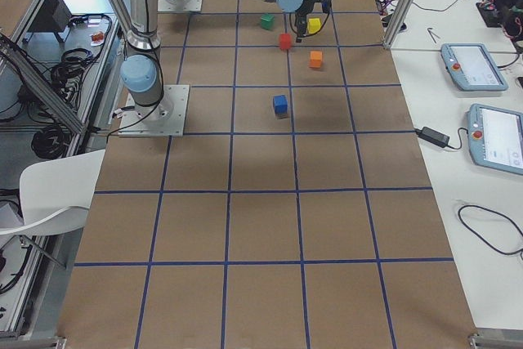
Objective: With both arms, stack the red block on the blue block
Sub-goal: 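Lower the right gripper onto the red cube and close on it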
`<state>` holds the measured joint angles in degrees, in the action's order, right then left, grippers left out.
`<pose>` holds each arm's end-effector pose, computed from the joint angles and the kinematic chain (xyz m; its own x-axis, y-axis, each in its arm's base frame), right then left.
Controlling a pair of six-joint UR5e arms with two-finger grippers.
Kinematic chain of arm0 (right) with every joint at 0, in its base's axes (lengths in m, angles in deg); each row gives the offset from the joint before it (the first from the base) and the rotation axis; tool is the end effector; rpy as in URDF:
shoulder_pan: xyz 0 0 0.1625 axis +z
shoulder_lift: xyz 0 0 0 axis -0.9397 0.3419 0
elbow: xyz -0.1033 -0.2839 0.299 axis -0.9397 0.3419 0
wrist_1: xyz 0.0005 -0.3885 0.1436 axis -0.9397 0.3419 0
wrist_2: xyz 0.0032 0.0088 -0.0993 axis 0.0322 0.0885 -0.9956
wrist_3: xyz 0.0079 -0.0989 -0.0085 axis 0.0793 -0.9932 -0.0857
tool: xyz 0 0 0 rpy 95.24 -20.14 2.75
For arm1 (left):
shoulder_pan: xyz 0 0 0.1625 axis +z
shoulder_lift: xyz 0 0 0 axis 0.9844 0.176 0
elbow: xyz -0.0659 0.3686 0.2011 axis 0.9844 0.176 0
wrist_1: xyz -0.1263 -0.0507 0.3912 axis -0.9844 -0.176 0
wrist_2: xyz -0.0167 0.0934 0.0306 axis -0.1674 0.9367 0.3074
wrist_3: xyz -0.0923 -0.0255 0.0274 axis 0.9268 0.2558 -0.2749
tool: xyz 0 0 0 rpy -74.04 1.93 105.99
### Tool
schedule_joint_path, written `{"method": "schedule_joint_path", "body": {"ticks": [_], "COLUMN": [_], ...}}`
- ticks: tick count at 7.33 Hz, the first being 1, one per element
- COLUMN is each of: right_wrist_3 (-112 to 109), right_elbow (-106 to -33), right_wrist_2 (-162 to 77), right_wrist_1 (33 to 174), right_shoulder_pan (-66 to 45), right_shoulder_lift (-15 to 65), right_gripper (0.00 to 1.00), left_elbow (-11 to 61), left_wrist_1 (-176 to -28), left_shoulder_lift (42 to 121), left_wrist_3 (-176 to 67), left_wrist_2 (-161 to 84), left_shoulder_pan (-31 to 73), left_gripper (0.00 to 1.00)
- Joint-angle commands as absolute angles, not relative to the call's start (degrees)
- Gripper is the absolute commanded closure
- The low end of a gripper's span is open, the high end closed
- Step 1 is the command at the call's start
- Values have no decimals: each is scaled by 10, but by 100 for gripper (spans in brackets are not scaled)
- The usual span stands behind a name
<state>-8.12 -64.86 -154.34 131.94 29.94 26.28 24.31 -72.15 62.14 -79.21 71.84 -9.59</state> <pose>0.2386 -0.5769 0.3460 -0.9999 -0.0009 -0.0146 -0.0015 0.9992 0.0387 -0.1308 -0.5018 0.4909 -0.9865 0.1630 0.0129 0.1618 0.9847 -0.0641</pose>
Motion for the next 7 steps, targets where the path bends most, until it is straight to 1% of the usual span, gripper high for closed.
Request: {"method": "schedule_joint_path", "body": {"ticks": [1, 5, 7], "right_wrist_3": [23, 43, 43], "right_elbow": [-648, -650, -650], "right_wrist_2": [-1544, -1544, -1544], "right_wrist_1": [1369, 1423, 1435], "right_shoulder_pan": [341, 402, 418], "right_shoulder_lift": [224, 170, 152], "right_gripper": [0, 0, 0], "left_elbow": [234, 230, 240], "left_wrist_1": [-723, -723, -723], "left_shoulder_lift": [623, 626, 623], "left_wrist_3": [-787, -790, -793], "left_wrist_2": [716, 722, 722], "left_shoulder_pan": [-92, -89, -90], "left_gripper": [0, 0, 0]}}
